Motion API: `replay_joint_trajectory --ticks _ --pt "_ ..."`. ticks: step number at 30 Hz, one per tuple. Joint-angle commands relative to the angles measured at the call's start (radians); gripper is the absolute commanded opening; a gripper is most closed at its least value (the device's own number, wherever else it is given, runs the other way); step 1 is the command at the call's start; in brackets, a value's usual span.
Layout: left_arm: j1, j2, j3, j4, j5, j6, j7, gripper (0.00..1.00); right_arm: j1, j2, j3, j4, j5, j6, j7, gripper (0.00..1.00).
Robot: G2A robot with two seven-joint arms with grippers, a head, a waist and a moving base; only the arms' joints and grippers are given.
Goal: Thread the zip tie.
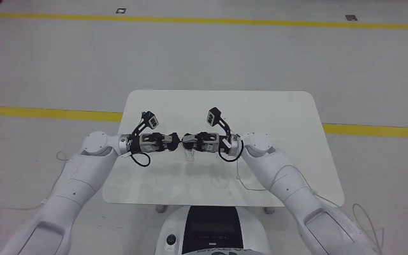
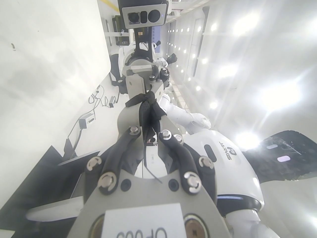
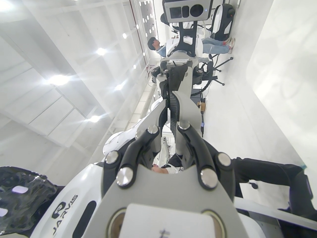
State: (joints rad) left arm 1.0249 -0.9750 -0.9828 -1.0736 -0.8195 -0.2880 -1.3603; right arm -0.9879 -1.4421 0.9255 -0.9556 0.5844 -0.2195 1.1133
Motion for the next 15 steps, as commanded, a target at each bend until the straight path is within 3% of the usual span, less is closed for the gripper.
replay_joint_trajectory --ticks 1,15 --pt "0.000 0.000 -0.003 0.008 -0.003 -0.003 -0.003 0.00 -0.001 0.004 0.014 0.008 0.010 -0.005 0.002 1.00" --pt "-0.008 -0.004 -0.001 0.025 0.006 -0.020 -0.014 0.00 -0.017 0.018 0.062 0.017 0.036 -0.010 0.004 1.00"
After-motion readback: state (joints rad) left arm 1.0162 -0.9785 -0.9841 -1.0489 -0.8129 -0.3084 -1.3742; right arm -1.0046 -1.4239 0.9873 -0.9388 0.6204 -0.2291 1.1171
